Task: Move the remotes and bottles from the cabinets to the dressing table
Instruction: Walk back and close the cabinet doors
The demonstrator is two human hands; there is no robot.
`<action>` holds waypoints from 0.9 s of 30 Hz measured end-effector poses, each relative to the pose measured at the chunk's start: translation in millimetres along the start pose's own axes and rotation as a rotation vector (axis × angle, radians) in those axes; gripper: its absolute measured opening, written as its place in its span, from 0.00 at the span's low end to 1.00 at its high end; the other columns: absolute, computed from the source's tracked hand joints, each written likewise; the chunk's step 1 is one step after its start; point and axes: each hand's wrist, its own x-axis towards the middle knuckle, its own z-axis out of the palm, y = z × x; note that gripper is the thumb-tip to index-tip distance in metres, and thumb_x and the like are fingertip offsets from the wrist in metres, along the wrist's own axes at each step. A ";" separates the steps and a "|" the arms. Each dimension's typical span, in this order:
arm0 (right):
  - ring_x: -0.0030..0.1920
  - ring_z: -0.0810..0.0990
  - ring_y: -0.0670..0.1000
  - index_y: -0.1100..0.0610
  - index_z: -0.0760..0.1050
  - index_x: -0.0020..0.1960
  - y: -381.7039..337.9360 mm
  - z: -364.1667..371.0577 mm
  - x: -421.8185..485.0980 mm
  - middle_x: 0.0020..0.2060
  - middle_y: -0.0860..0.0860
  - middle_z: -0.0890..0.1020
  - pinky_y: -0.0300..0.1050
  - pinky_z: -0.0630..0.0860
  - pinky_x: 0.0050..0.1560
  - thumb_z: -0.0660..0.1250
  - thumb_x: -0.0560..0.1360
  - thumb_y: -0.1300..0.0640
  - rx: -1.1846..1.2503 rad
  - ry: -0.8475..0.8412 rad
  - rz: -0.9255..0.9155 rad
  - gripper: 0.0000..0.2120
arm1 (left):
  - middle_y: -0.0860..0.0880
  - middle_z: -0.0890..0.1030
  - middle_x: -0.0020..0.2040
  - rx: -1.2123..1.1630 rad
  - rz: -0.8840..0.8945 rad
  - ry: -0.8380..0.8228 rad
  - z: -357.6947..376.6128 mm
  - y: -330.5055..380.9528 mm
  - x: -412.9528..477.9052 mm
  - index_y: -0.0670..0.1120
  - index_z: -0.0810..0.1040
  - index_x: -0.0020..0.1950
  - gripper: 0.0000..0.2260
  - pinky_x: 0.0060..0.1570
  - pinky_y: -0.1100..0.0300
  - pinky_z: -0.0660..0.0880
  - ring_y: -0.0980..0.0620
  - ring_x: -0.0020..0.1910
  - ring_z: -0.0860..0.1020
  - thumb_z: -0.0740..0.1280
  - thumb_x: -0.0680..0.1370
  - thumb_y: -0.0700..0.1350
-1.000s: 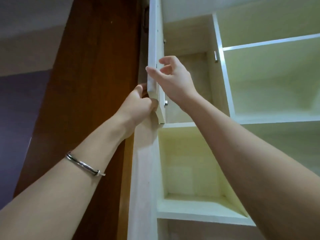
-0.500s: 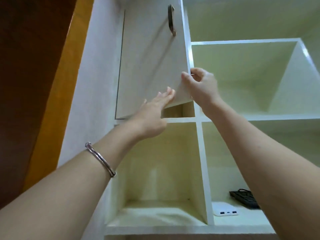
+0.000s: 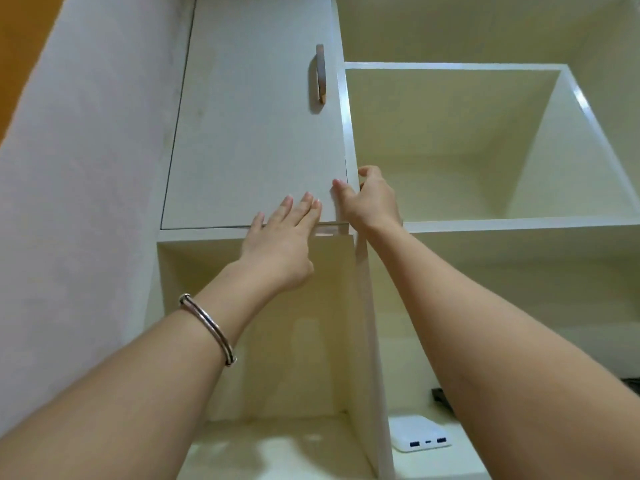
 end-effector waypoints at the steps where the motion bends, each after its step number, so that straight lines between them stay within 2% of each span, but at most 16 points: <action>1: 0.66 0.72 0.56 0.55 0.63 0.69 0.9 1.1 0.6 0.65 0.54 0.74 0.58 0.68 0.65 0.61 0.76 0.44 0.005 0.000 -0.006 0.26 | 0.57 0.37 0.78 -0.004 -0.001 0.003 0.5 -1.1 0.6 0.54 0.39 0.76 0.38 0.76 0.50 0.43 0.55 0.77 0.39 0.57 0.74 0.36; 4: 0.66 0.72 0.56 0.55 0.63 0.69 0.9 1.3 1.3 0.66 0.54 0.73 0.58 0.67 0.67 0.61 0.76 0.45 0.033 -0.003 -0.008 0.26 | 0.57 0.39 0.78 -0.022 0.002 0.015 0.2 -2.1 1.4 0.54 0.40 0.77 0.38 0.76 0.50 0.46 0.55 0.77 0.40 0.58 0.74 0.37; 9: 0.63 0.75 0.55 0.55 0.65 0.69 3.8 -12.1 -11.1 0.64 0.54 0.75 0.55 0.72 0.64 0.63 0.75 0.48 0.080 -0.064 -0.011 0.25 | 0.56 0.41 0.78 -0.079 0.001 0.046 -0.3 -0.5 -3.0 0.53 0.43 0.77 0.35 0.76 0.50 0.46 0.55 0.77 0.42 0.58 0.75 0.41; 14: 0.60 0.76 0.55 0.54 0.66 0.68 0.6 -37.0 -32.9 0.59 0.54 0.78 0.56 0.74 0.61 0.65 0.74 0.51 -0.071 -0.111 -0.007 0.24 | 0.56 0.41 0.78 -0.046 -0.003 -0.026 -3.7 -5.9 -17.0 0.52 0.42 0.77 0.35 0.76 0.50 0.45 0.55 0.77 0.42 0.59 0.76 0.46; 17: 0.57 0.77 0.54 0.54 0.67 0.68 -8.0 -51.8 -48.5 0.51 0.53 0.78 0.54 0.76 0.59 0.63 0.75 0.54 -0.137 -0.129 -0.006 0.22 | 0.55 0.43 0.79 -0.086 -0.016 -0.075 -8.0 -7.7 -27.2 0.51 0.44 0.77 0.35 0.76 0.50 0.46 0.54 0.78 0.44 0.60 0.76 0.47; 18: 0.56 0.77 0.54 0.54 0.67 0.67 -10.4 -57.1 -55.0 0.50 0.52 0.78 0.52 0.76 0.57 0.63 0.75 0.55 -0.164 -0.127 -0.004 0.21 | 0.54 0.44 0.79 -0.133 -0.020 -0.089 -8.7 -7.5 -32.2 0.50 0.46 0.77 0.34 0.76 0.50 0.47 0.54 0.78 0.45 0.60 0.75 0.47; 20: 0.54 0.77 0.53 0.54 0.69 0.65 -12.1 -67.2 -69.8 0.55 0.52 0.79 0.49 0.75 0.56 0.61 0.75 0.57 -0.195 -0.118 0.016 0.19 | 0.52 0.48 0.79 -0.262 -0.015 -0.094 -7.9 -4.5 -47.2 0.49 0.49 0.77 0.33 0.76 0.50 0.49 0.52 0.78 0.47 0.61 0.75 0.46; 23: 0.54 0.78 0.52 0.54 0.73 0.62 -6.6 -86.8 -109.6 0.55 0.52 0.81 0.48 0.76 0.55 0.59 0.75 0.59 -0.237 -0.128 0.064 0.16 | 0.49 0.60 0.76 -0.560 -0.026 -0.058 -2.2 11.5 -87.9 0.47 0.60 0.74 0.28 0.74 0.51 0.57 0.50 0.76 0.58 0.62 0.74 0.44; 25: 0.52 0.78 0.51 0.54 0.75 0.59 1.5 -107.5 -148.4 0.51 0.51 0.82 0.45 0.76 0.53 0.60 0.75 0.59 -0.275 -0.143 0.090 0.14 | 0.48 0.70 0.71 -0.789 -0.085 -0.082 5.3 25.2 -124.2 0.47 0.70 0.69 0.21 0.69 0.55 0.63 0.49 0.71 0.67 0.63 0.75 0.42; 27: 0.47 0.77 0.47 0.54 0.77 0.56 13.9 -138.1 -196.9 0.45 0.49 0.81 0.39 0.73 0.49 0.61 0.75 0.58 -0.311 -0.172 0.139 0.12 | 0.48 0.78 0.62 -0.987 -0.129 -0.171 17.4 39.2 -167.9 0.47 0.76 0.61 0.15 0.58 0.59 0.68 0.49 0.62 0.74 0.63 0.75 0.40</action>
